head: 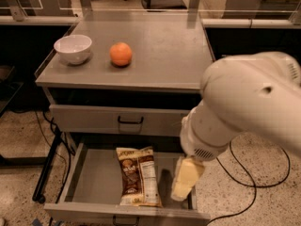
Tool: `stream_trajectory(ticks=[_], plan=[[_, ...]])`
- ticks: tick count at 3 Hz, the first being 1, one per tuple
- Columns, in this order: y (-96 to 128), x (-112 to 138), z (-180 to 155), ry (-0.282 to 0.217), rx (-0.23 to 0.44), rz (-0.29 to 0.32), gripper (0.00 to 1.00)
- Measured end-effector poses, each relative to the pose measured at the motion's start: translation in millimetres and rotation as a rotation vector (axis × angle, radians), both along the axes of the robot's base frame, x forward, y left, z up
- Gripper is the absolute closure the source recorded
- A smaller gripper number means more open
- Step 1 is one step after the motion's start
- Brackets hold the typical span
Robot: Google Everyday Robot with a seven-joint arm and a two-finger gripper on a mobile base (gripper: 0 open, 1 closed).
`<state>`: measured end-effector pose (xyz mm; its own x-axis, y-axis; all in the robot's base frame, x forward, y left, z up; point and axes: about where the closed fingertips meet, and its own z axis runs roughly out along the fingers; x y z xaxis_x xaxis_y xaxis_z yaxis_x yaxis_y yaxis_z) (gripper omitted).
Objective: Pick brown chip bag from middle drawer and place on counter
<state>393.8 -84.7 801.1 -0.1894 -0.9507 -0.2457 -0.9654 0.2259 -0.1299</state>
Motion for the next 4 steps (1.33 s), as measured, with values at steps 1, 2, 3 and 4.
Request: stream_trajectory(ticks=[1,2,3,4], plan=[[22.4,-3.9,-36.8,0.019,0.031,-0.004,0.00],[23.4,-3.5,-39.0,0.014,0.034,-0.005,0.00],[28.0,-1.8,-43.6,0.014,0.047,-0.003,0.00],[53.4,22.7,-72.0,-0.005,0.087,0.008,0.00]])
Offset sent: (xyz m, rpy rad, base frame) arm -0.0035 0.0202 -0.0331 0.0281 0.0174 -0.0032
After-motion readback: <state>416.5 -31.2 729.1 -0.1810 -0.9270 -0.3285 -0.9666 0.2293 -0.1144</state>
